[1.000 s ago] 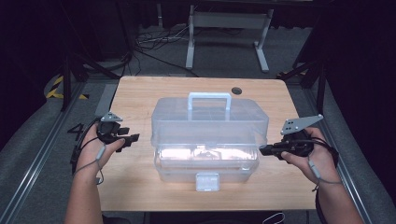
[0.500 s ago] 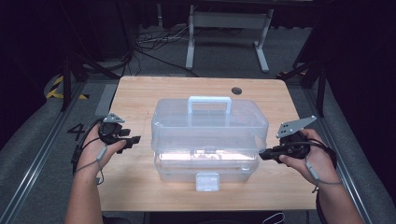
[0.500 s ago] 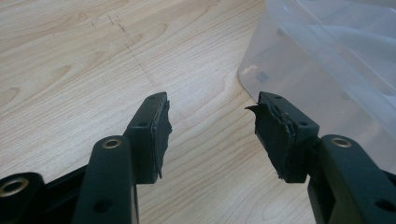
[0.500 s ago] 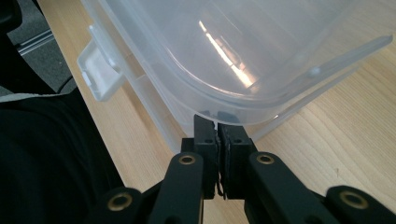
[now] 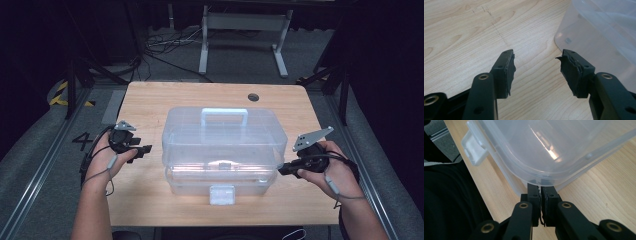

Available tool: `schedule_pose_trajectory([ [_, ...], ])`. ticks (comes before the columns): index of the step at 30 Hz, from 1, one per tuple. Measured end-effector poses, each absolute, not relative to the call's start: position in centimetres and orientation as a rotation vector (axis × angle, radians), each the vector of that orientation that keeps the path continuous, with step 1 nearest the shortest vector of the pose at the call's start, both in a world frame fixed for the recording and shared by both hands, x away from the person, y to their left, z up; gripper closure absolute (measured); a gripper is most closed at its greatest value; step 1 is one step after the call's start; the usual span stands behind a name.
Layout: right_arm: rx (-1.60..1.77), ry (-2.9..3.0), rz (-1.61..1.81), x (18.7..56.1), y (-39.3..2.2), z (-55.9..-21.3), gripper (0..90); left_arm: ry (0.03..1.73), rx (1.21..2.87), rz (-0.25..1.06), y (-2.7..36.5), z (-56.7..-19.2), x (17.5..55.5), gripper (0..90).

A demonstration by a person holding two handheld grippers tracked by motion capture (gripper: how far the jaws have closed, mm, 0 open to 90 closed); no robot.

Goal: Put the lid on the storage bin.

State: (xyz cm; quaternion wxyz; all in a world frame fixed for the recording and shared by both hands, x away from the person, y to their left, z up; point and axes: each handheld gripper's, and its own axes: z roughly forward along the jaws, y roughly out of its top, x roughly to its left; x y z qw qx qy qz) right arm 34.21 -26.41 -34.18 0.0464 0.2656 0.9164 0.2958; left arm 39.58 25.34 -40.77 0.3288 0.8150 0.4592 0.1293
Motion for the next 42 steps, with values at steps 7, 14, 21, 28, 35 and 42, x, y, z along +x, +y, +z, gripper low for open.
schedule_pose_trajectory([
  [7,0.812,2.829,0.849,34.1,-26.2,-34.7,86.9,1.207,2.128,0.332,25.2,-40.8,39.8,44.9],
  [14,0.809,2.860,0.802,34.1,-26.0,-35.2,86.8,1.193,2.149,0.319,24.6,-41.2,40.4,44.9],
  [21,0.808,2.887,0.742,34.1,-25.9,-35.7,87.0,1.198,2.155,0.313,24.3,-41.4,40.5,45.1],
  [28,0.804,2.897,0.722,34.1,-25.8,-35.9,86.9,1.195,2.159,0.308,24.2,-41.5,40.6,45.1],
  [35,0.803,2.907,0.702,34.1,-25.7,-36.0,86.9,1.196,2.163,0.306,24.3,-41.6,40.6,45.2],
  [42,0.809,2.909,0.705,34.1,-25.7,-36.0,86.8,1.200,2.160,0.297,24.2,-41.8,40.7,45.0],
])
